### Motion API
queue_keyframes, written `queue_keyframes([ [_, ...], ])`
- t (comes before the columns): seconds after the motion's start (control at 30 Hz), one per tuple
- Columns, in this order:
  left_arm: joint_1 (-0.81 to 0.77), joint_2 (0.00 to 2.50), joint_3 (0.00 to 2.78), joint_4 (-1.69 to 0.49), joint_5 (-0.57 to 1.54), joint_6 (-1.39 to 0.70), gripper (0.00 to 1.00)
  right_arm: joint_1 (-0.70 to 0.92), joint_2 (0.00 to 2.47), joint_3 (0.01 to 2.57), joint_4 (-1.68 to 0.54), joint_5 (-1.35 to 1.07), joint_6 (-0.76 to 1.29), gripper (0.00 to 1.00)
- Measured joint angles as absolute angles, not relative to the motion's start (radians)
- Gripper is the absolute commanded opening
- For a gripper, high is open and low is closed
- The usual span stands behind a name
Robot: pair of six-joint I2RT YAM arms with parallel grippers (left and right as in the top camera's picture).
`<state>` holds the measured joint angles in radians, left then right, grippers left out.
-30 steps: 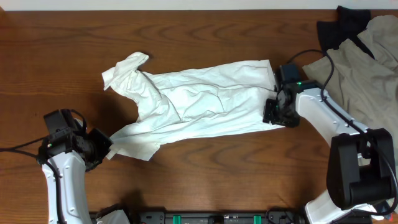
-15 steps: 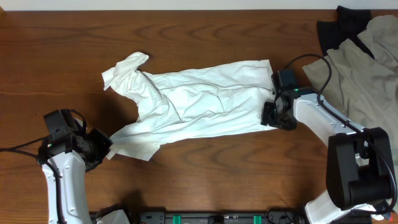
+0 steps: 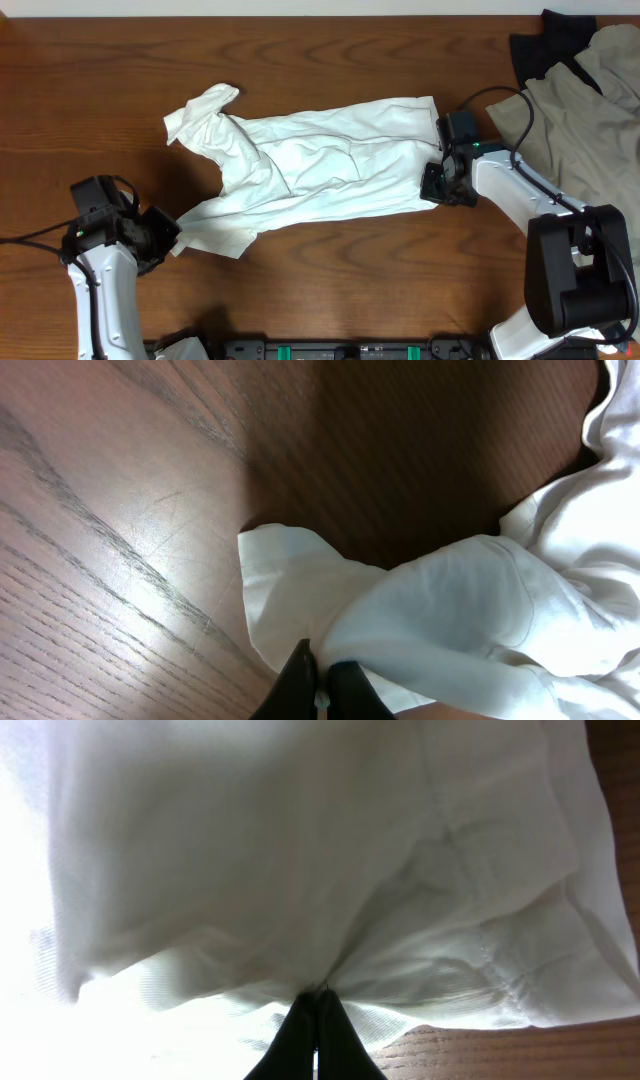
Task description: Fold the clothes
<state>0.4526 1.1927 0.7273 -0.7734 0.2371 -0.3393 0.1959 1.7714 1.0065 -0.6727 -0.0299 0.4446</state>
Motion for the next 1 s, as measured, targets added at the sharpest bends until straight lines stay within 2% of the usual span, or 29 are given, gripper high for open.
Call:
queue_keyframes([
  [0.23, 0.455, 1.193, 0.727, -0.772, 0.302, -0.332, 0.06, 0.196, 1.734, 1.011, -0.752, -0.025, 0.444, 0.01],
  [0.47, 0.456, 1.169, 0.783, -0.842, 0.492, -0.301, 0.06, 0.175, 1.485, 1.150, -0.900, 0.010, 0.430, 0.01],
  [0.7, 0.456, 1.062, 1.044, -1.023, 0.579, -0.279, 0.06, 0.102, 1.237, 1.332, -1.024, 0.035, 0.364, 0.01],
  [1.0, 0.456, 0.992, 1.430, -1.093, 0.775, -0.284, 0.06, 0.056, 1.108, 1.483, -1.127, 0.073, 0.282, 0.01],
])
